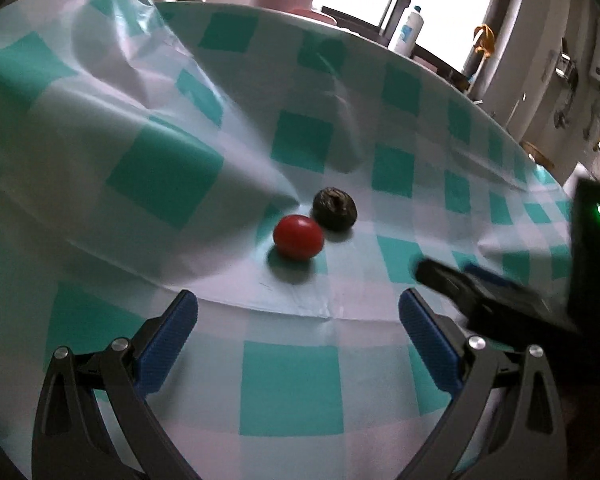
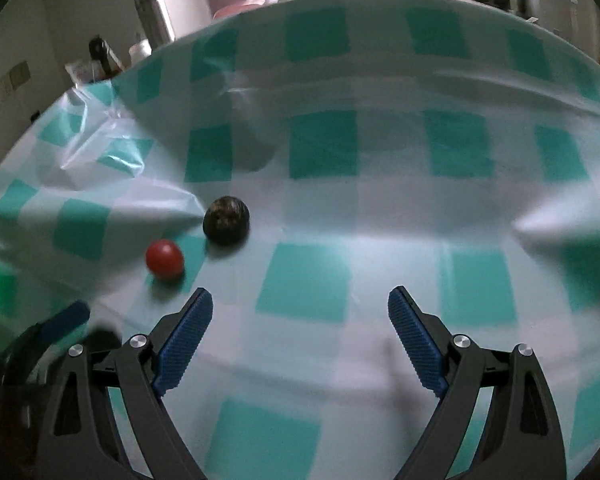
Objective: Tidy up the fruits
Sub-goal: 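Grasp the dark brown round fruit with the right tool while the left tool grasps the small red tomato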
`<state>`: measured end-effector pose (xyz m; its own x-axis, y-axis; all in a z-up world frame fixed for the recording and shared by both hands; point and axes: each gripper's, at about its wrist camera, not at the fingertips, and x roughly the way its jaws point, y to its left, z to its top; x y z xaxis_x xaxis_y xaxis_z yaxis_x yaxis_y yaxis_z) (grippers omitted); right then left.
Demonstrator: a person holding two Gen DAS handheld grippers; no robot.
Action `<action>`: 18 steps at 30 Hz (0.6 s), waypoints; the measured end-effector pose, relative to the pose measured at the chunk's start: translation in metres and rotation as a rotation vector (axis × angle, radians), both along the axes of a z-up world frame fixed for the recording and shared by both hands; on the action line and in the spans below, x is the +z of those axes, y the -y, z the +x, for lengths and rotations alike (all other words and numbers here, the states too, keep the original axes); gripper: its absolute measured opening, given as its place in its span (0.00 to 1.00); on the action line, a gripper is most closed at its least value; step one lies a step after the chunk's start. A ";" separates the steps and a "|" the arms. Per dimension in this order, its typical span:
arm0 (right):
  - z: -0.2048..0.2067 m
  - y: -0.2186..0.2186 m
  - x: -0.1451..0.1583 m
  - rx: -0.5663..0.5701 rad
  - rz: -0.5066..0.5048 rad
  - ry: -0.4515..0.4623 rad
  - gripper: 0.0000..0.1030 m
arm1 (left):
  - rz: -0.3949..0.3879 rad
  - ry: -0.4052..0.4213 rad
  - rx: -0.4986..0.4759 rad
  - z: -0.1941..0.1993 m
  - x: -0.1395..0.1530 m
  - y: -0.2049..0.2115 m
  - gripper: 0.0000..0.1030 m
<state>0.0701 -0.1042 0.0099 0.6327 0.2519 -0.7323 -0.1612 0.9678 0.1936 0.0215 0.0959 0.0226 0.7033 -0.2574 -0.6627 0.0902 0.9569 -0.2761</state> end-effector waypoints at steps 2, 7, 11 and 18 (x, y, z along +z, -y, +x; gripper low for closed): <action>0.021 -0.011 -0.002 0.053 -0.005 -0.021 0.78 | 0.004 -0.011 -0.010 0.003 -0.002 0.003 0.98; 0.053 -0.040 -0.002 0.185 -0.055 -0.023 0.73 | 0.008 -0.019 -0.019 0.004 -0.003 0.006 0.98; 0.069 -0.058 -0.009 0.217 -0.126 -0.030 0.66 | 0.010 -0.021 -0.025 0.004 -0.004 0.008 0.98; 0.076 -0.082 -0.011 0.261 -0.251 0.001 0.64 | 0.010 -0.021 -0.027 0.005 -0.005 0.009 0.98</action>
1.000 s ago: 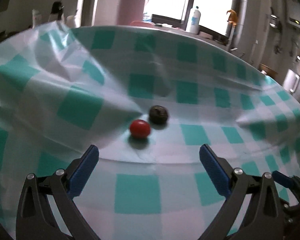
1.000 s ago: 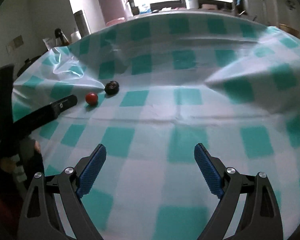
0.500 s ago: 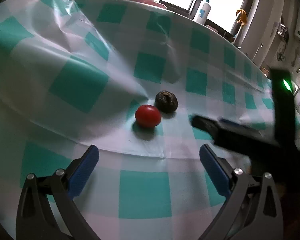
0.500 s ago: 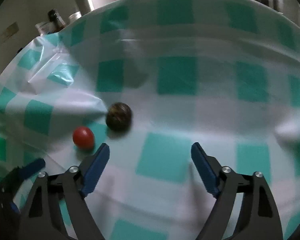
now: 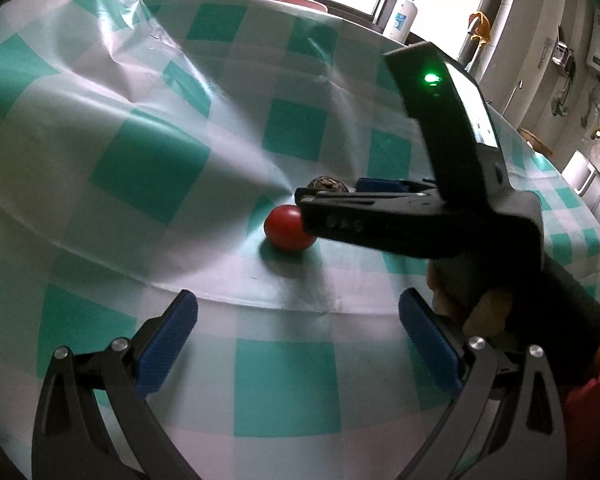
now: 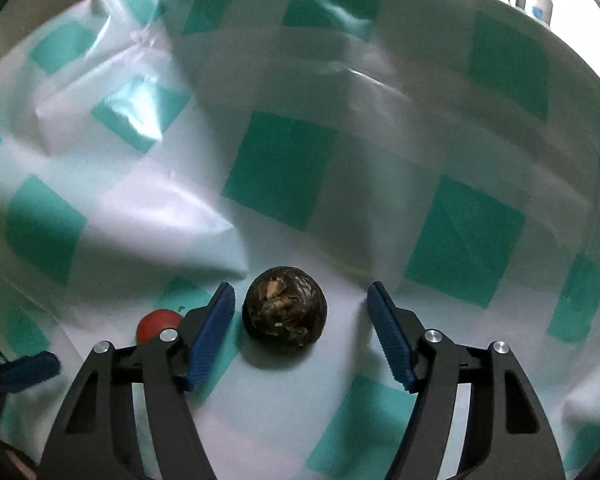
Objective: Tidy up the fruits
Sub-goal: 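Grasp the dark brown round fruit with the right tool while the left tool grasps the small red tomato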
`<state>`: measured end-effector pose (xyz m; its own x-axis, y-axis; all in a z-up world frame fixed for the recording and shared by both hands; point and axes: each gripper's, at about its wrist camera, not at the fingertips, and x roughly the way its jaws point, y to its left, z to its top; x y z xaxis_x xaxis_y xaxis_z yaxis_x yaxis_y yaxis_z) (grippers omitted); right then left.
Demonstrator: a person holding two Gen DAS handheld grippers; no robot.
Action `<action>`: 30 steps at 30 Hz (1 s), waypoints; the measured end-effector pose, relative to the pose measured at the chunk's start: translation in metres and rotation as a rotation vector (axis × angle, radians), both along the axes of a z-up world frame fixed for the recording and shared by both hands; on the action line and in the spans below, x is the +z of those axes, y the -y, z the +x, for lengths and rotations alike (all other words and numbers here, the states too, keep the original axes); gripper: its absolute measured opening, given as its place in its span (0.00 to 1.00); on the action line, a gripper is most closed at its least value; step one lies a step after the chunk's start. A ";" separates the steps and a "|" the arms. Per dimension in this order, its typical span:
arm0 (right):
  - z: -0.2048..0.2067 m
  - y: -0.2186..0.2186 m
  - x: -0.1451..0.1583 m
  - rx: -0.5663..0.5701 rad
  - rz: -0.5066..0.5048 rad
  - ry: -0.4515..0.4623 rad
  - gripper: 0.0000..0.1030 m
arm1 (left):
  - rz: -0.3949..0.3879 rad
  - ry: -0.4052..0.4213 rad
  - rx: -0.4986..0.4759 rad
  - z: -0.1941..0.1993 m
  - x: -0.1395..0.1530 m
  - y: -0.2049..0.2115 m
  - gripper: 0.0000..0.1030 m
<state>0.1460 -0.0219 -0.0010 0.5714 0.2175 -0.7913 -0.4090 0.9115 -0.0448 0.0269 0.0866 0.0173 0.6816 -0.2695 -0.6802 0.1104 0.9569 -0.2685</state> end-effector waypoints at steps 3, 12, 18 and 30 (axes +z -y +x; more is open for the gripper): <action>-0.006 -0.002 0.000 0.019 -0.029 0.029 0.46 | -0.001 0.001 0.000 0.000 -0.001 -0.001 0.98; -0.067 0.068 0.021 -0.151 0.081 0.122 0.39 | -0.005 0.002 0.001 -0.002 -0.002 0.000 0.98; -0.114 0.144 0.023 -0.356 0.261 0.118 0.39 | -0.009 0.003 0.001 -0.002 -0.001 -0.001 0.98; -0.114 0.190 0.009 -0.457 0.580 0.078 0.39 | -0.003 -0.010 0.010 -0.001 -0.003 0.001 0.98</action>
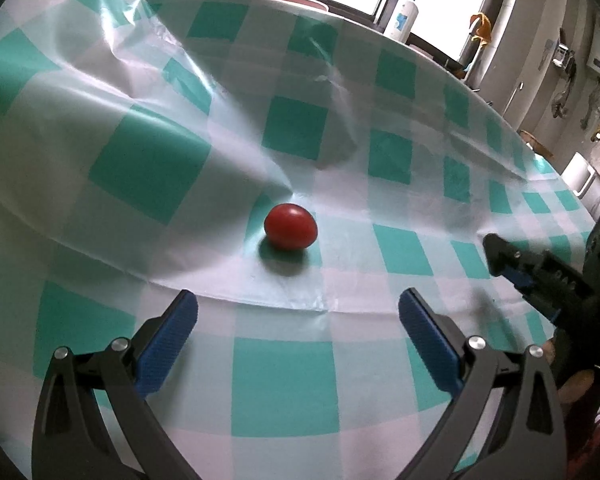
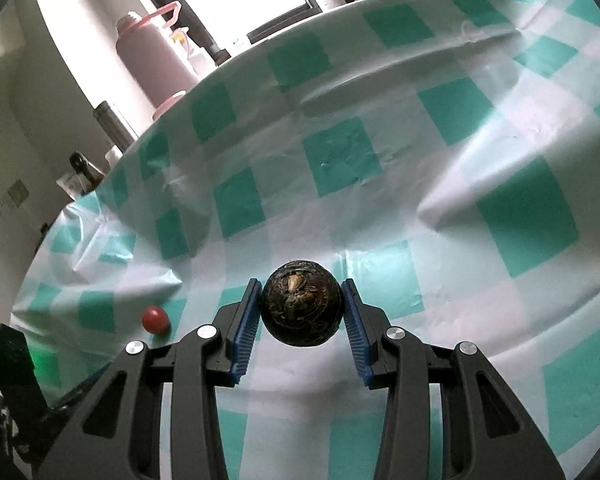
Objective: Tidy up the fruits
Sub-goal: 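Grasp the dark brown round fruit with the right tool while the left tool grasps the small red tomato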
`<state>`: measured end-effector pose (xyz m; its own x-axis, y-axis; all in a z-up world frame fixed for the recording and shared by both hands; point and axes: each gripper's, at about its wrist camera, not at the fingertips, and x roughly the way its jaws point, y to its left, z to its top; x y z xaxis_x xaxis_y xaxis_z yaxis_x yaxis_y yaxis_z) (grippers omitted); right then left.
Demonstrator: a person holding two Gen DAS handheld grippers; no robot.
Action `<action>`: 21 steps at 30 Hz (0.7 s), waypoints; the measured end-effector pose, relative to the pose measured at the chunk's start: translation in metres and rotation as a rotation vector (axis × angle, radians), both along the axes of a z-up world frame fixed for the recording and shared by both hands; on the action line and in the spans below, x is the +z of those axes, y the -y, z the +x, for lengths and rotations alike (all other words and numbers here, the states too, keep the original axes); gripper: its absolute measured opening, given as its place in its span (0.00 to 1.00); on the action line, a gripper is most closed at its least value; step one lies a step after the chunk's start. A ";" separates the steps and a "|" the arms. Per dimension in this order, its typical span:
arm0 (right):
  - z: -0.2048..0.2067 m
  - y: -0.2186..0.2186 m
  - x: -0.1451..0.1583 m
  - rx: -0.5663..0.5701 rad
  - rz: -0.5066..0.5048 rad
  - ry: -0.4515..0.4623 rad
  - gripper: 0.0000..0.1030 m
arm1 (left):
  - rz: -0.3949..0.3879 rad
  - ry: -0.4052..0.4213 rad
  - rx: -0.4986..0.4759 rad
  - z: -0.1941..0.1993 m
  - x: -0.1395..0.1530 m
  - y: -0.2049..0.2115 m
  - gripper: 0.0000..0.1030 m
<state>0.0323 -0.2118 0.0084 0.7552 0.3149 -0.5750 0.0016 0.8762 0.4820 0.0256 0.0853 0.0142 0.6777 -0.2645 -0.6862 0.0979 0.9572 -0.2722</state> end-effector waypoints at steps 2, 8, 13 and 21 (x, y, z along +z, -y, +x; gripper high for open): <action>0.001 -0.001 -0.001 0.008 0.005 0.001 0.39 | 0.024 -0.024 0.037 0.004 -0.001 0.001 0.98; 0.000 0.000 0.000 0.015 0.007 0.001 0.39 | 0.139 -0.070 0.080 0.026 -0.004 0.019 0.98; -0.001 -0.001 0.000 0.013 0.008 0.001 0.40 | 0.217 -0.087 0.069 0.055 -0.008 0.035 0.84; 0.000 -0.001 0.000 0.013 0.007 -0.002 0.40 | 0.298 -0.078 0.013 0.076 -0.012 0.047 0.35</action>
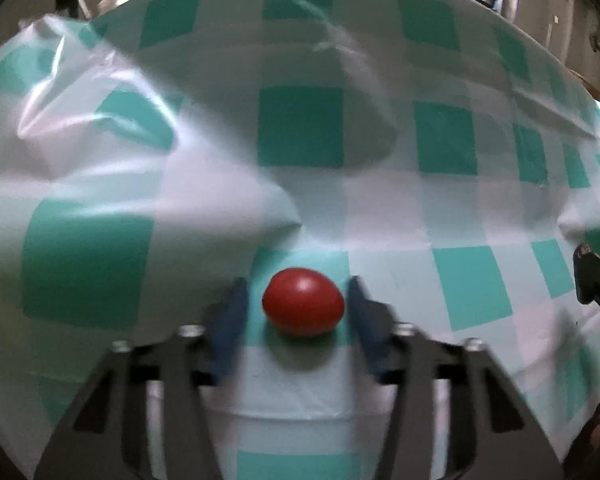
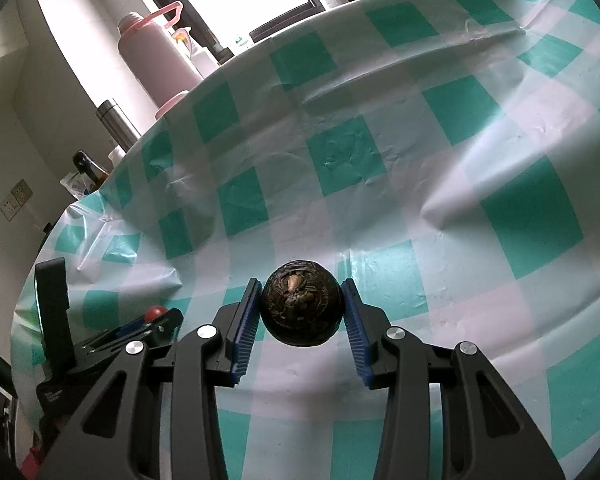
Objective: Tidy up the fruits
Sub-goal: 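Grasp the dark brown round fruit with the right tool while the left tool grasps the small red tomato, then lift the dark brown fruit and small tomato and carry them over the bin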
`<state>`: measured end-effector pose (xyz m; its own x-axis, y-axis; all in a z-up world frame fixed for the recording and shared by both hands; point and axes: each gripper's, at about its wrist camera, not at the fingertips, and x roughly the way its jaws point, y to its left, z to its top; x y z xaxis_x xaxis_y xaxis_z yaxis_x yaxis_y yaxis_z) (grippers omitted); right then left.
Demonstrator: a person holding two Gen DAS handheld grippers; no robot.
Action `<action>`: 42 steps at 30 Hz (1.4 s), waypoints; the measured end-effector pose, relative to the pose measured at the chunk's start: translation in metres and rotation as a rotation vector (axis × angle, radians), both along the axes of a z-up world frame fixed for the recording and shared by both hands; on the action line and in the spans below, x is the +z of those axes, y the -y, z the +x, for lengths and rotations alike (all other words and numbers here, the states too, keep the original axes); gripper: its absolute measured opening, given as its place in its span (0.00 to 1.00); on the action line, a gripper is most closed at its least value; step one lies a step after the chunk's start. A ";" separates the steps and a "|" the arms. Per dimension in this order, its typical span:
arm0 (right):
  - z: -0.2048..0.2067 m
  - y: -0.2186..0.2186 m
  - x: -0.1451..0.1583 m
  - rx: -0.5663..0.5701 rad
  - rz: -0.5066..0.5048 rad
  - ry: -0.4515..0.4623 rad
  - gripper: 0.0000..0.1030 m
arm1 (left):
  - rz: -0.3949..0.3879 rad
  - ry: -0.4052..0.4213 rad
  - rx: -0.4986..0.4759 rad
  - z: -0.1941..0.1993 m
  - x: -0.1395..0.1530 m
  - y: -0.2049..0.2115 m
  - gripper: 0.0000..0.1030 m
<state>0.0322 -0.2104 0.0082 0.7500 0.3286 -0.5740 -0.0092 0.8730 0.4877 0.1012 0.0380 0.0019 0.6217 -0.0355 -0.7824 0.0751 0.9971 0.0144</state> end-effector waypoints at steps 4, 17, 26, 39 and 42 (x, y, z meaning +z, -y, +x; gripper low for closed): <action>0.000 0.000 0.000 0.001 0.000 -0.003 0.40 | -0.021 0.008 -0.023 -0.019 0.002 0.004 0.35; 0.000 0.001 -0.001 -0.001 0.008 0.003 0.40 | -0.174 0.090 0.056 -0.076 0.011 -0.026 0.35; -0.001 0.000 0.000 -0.001 0.013 0.010 0.40 | -0.154 0.080 0.072 -0.074 0.015 -0.032 0.35; 0.000 0.001 0.000 0.008 0.018 0.007 0.40 | -0.186 0.088 0.060 -0.077 0.018 -0.032 0.35; 0.001 0.001 0.000 0.011 0.019 0.003 0.40 | -0.182 0.094 0.063 -0.078 0.019 -0.032 0.35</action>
<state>0.0330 -0.2112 0.0078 0.7480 0.3478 -0.5653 -0.0205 0.8634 0.5042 0.0234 0.0702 0.0209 0.6968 -0.1300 -0.7054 0.0193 0.9865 -0.1627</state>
